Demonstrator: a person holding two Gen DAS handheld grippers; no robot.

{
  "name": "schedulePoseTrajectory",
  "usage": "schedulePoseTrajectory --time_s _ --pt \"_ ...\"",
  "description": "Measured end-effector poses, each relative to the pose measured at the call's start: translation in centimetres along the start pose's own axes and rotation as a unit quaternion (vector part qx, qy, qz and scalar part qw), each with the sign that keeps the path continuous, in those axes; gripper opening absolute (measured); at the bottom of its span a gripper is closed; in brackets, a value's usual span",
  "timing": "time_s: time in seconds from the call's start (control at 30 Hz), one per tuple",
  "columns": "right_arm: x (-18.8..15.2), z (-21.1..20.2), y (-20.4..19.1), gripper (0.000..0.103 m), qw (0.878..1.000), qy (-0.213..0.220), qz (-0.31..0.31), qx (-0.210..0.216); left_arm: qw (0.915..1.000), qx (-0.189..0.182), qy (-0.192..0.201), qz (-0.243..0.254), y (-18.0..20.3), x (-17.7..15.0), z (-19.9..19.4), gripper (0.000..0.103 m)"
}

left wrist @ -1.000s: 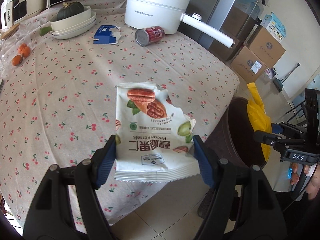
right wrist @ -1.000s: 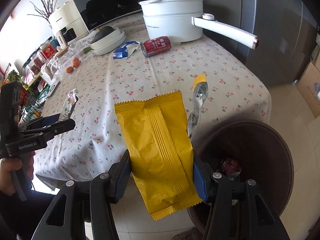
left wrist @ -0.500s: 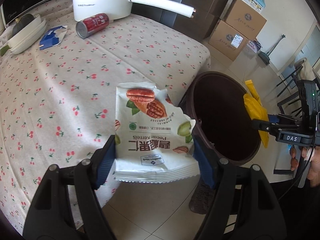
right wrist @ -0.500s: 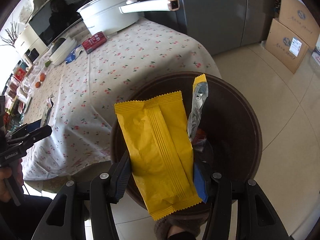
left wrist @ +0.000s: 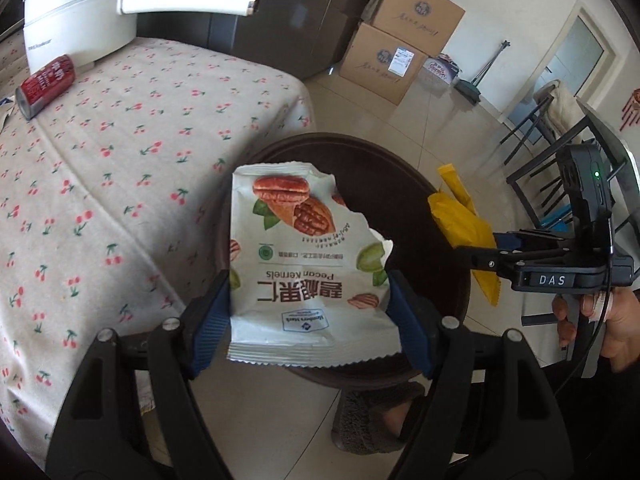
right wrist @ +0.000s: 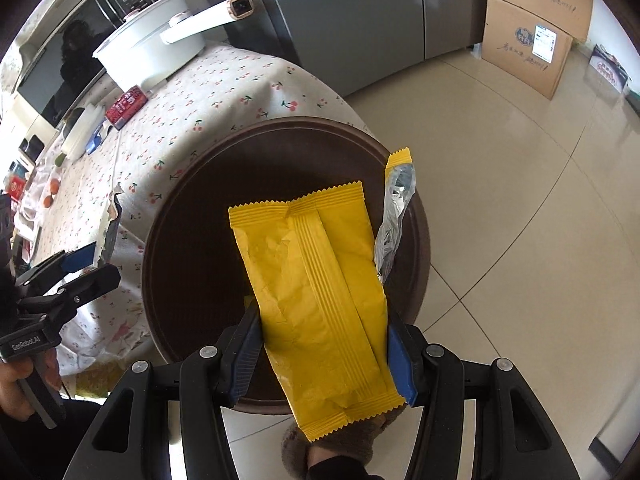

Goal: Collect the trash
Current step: 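Open the left gripper over the bin to drop the pecan bag, then open the right gripper over the bin to drop the yellow packet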

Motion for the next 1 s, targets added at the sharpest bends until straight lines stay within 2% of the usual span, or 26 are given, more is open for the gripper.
schedulePoseTrajectory --time_s 0.03,0.07,0.4,0.73,0.8,0.83,0.87,1.0 --pt "0.0 0.0 0.2 0.057 1.0 0.0 0.003 0.0 1.0 0.007 0.007 0.002 0.0 0.2 0.0 0.098" --pt "0.1 -0.1 0.4 0.057 1.0 0.0 0.006 0.001 0.9999 0.016 0.006 0.0 -0.2 0.3 0.2 0.103" --pt "1.0 -0.1 0.3 0.058 1.0 0.003 0.009 0.005 0.9985 0.053 -0.011 -0.011 -2.0 -0.1 -0.6 0.102" --pt "1.7 0.1 -1.5 0.059 1.0 0.003 -0.002 -0.002 0.9947 0.084 -0.021 -0.056 -7.0 -3.6 -3.8 0.102" --pt "2.0 -0.1 -1.9 0.068 1.0 0.009 0.004 0.002 0.9936 0.093 -0.02 -0.061 -8.0 -4.5 -4.6 0.102" --pt "2.2 -0.2 -2.1 0.079 1.0 0.013 0.01 0.006 0.9932 0.096 -0.02 -0.064 -8.5 -4.9 -5.0 0.102" --pt "2.3 -0.3 -2.3 0.084 1.0 0.018 0.015 0.009 0.9927 0.098 -0.02 -0.067 -8.9 -5.3 -5.3 0.102" --pt "2.7 -0.6 -3.8 0.088 1.0 0.02 0.014 0.019 0.991 0.106 -0.018 -0.08 -10.7 -6.7 -6.6 0.102"
Point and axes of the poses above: each gripper's, at about its wrist camera, not at the fingertips, and z roughly the way its jaws point, y to its right, x to its top, the point moved 7 cm from there along z, roughly the way its jaws point, and after that the axes turned 14 degrees about -y, right-handed, at the moved point
